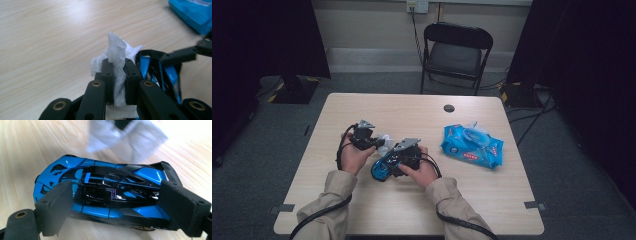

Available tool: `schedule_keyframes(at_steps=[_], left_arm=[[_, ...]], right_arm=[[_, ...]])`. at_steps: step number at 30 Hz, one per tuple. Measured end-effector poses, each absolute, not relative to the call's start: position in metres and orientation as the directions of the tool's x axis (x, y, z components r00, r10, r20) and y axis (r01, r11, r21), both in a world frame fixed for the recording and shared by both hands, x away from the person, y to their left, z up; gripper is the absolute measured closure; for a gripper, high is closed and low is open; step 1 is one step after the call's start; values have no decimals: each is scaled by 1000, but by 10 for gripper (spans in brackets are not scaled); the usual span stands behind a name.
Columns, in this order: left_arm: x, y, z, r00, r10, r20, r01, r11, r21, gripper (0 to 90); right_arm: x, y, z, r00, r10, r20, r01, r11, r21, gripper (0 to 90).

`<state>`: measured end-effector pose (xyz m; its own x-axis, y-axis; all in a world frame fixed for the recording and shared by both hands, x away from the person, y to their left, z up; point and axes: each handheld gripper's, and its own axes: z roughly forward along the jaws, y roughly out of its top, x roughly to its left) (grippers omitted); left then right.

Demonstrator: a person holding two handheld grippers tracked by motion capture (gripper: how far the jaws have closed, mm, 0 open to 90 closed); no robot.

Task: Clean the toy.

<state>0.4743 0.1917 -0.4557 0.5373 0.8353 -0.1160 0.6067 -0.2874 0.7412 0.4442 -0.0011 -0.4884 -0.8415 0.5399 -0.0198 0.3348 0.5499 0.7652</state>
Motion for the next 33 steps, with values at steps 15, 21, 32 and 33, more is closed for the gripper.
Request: schedule_keyframes(at_steps=[15, 21, 32, 33], left_arm=[[494, 179, -470, 528, 846, -81, 593, -298, 748, 594], [494, 187, -471, 504, 858, -104, 610, -268, 746, 607], [505, 179, -488, 520, 846, -117, 653, -306, 693, 785], [505, 177, -488, 517, 847, -124, 660, -302, 688, 806]], right_arm=[[444, -1, -489, -842, 539, -20, 333, 548, 767, 123], [444, -1, -489, -841, 541, -20, 335, 549, 766, 123], [444, -1, -488, -842, 539, -19, 334, 550, 765, 123], [444, -1, -488, -842, 538, -20, 334, 551, 765, 122]])
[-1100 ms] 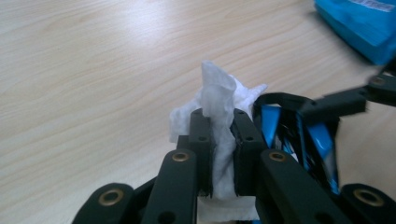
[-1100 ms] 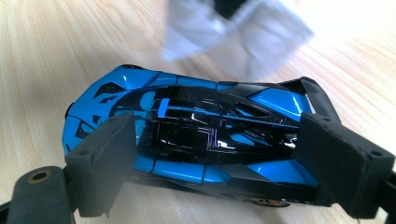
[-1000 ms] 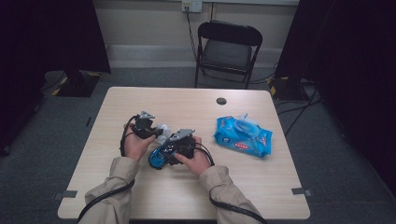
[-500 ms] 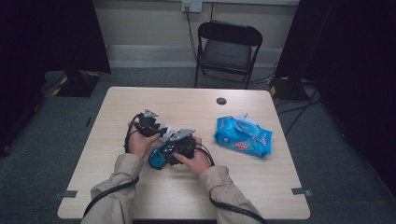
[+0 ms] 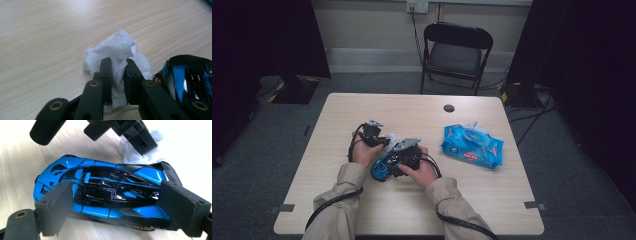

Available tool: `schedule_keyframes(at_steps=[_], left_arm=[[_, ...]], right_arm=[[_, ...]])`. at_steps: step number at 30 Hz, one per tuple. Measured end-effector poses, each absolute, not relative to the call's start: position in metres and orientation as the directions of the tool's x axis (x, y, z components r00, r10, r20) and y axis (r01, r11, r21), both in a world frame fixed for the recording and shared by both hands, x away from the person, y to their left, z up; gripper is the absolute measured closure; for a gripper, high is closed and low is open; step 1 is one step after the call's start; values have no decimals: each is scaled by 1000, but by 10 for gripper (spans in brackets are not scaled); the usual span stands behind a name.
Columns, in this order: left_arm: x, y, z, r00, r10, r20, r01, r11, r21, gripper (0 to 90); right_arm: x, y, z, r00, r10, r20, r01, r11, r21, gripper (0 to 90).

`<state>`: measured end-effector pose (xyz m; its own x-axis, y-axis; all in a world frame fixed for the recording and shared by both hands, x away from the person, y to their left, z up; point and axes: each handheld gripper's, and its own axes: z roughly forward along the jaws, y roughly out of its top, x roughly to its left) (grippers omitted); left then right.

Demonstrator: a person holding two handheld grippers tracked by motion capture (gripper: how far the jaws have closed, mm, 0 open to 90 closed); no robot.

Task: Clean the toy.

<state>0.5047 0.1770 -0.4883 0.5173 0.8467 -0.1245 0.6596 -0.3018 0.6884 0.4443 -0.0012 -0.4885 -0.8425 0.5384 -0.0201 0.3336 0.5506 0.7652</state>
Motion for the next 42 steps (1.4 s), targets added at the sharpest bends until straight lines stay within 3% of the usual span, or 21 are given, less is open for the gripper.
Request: schedule_keyframes(at_steps=[15, 42], left_arm=[[488, 177, -486, 549, 811, -201, 692, -307, 654, 866], [454, 209, -477, 564, 799, -211, 715, -343, 609, 867]], right_arm=[[444, -1, -488, -841, 540, -20, 335, 550, 765, 122], [442, 1, -488, -843, 537, -20, 335, 555, 762, 122]])
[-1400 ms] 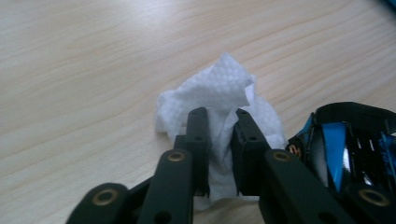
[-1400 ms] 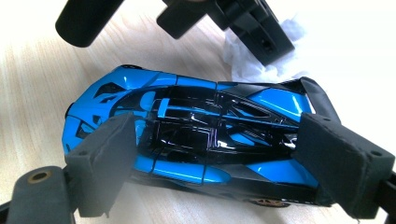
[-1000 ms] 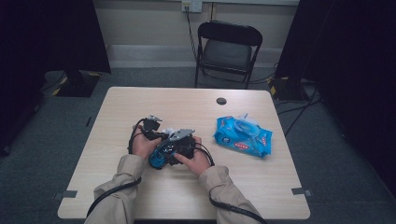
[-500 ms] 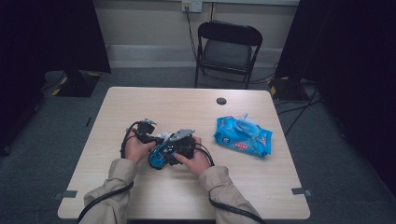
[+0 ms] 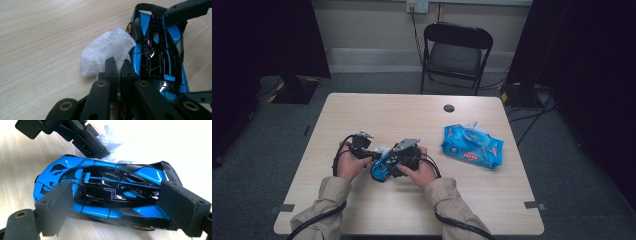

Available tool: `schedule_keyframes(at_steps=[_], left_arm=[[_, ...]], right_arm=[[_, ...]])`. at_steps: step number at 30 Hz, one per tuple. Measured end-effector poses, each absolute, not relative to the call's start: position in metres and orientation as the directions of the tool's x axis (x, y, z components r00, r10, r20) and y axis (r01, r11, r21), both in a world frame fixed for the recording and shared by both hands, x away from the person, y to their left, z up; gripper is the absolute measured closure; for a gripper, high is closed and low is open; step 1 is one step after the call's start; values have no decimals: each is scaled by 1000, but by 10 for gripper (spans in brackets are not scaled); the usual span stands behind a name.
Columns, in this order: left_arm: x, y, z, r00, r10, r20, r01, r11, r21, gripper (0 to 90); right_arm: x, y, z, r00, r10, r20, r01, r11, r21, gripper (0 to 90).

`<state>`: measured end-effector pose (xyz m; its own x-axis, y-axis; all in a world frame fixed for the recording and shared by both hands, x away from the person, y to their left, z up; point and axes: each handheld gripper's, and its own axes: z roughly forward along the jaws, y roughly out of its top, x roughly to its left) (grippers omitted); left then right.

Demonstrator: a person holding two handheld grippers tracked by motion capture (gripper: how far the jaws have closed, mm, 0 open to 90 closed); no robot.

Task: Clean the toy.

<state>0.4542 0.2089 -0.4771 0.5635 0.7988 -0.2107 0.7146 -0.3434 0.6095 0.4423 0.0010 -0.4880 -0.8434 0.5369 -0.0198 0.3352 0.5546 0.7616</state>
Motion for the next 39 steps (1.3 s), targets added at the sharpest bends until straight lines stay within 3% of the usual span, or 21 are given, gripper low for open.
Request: schedule_keyframes(at_steps=[20, 39], left_arm=[[436, 229, -480, 535, 808, -246, 730, -296, 616, 866], [421, 237, -475, 558, 806, -199, 720, -351, 598, 866]], right_arm=[[441, 2, -488, -844, 536, -20, 333, 553, 764, 122], [442, 2, -488, -846, 533, -22, 332, 558, 760, 123]])
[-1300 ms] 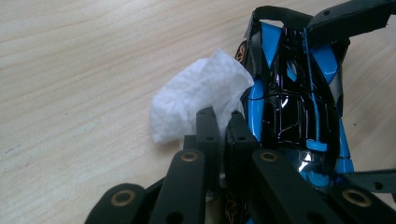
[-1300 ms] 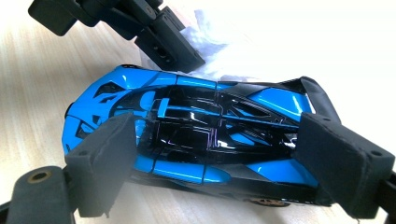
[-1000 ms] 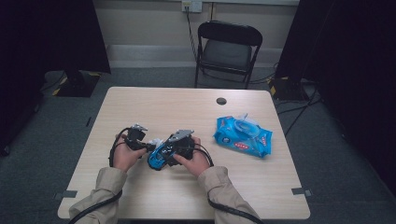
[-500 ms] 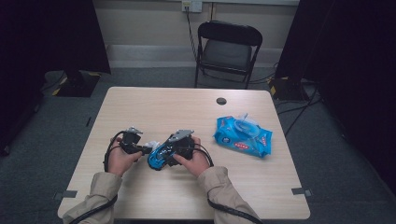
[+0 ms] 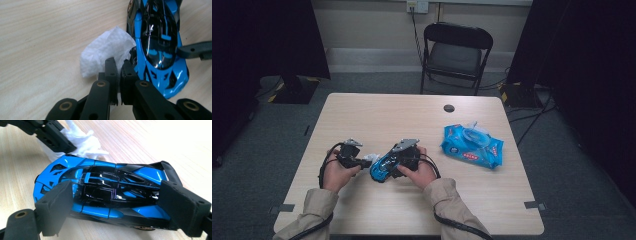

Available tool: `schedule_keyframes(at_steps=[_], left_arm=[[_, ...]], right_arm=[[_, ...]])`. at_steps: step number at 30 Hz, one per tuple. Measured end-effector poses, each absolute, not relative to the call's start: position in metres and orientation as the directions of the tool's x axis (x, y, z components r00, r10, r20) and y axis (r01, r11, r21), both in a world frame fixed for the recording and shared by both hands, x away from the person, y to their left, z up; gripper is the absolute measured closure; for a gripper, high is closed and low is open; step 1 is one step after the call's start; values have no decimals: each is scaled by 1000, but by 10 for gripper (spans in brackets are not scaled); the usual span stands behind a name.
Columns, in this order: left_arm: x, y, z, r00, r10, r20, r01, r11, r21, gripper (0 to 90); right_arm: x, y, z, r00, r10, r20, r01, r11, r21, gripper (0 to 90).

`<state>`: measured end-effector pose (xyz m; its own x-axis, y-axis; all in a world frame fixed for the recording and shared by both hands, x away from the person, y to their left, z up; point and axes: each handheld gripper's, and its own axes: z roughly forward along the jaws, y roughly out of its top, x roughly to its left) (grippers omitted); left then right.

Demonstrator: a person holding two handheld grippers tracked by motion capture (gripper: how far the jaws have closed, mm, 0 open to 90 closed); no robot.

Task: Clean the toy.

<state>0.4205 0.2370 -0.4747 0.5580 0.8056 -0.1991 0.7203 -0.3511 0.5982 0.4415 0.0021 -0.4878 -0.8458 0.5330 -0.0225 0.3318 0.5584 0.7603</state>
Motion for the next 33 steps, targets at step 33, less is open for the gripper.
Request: schedule_keyframes(at_steps=[33], left_arm=[[432, 246, -439, 527, 819, -226, 699, -266, 664, 864]], right_arm=[[442, 1, -488, -846, 533, -20, 332, 555, 763, 122]])
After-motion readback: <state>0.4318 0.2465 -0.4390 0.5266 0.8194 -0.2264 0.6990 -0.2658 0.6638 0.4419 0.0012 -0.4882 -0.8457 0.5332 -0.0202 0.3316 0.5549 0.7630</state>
